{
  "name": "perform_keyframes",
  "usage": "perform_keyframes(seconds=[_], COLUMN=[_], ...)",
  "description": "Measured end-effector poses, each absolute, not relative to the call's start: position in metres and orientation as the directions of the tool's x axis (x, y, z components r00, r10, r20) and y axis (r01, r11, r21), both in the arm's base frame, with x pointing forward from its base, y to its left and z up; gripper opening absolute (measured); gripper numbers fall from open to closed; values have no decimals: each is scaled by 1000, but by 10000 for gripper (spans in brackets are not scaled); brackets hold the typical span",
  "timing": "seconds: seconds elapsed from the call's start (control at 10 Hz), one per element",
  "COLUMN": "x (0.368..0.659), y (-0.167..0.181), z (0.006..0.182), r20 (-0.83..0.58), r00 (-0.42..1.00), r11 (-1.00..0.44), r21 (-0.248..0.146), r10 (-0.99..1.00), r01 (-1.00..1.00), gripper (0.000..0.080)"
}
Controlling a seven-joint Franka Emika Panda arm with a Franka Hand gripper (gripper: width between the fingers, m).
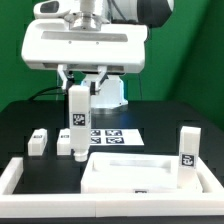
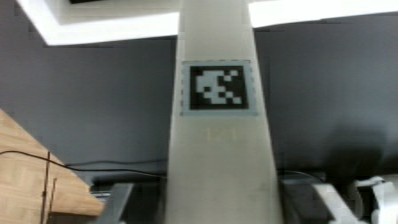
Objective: Assemble desk
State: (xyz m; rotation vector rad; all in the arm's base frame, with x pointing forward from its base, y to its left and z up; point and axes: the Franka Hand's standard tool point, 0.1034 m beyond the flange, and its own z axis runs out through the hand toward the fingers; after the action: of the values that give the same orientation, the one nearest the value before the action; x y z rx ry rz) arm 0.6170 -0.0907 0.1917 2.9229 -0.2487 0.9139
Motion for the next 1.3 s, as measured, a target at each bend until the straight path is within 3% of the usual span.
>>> perform_keyframes(seconds=[0.7, 1.3], x=[610, 609], y=[-76, -64], z=[158, 142], r20=[537, 516], r00=[834, 848], r11=[-986, -988], r21=[25, 25], r10=[-126, -121], r01=[-165, -155], gripper=[291, 291])
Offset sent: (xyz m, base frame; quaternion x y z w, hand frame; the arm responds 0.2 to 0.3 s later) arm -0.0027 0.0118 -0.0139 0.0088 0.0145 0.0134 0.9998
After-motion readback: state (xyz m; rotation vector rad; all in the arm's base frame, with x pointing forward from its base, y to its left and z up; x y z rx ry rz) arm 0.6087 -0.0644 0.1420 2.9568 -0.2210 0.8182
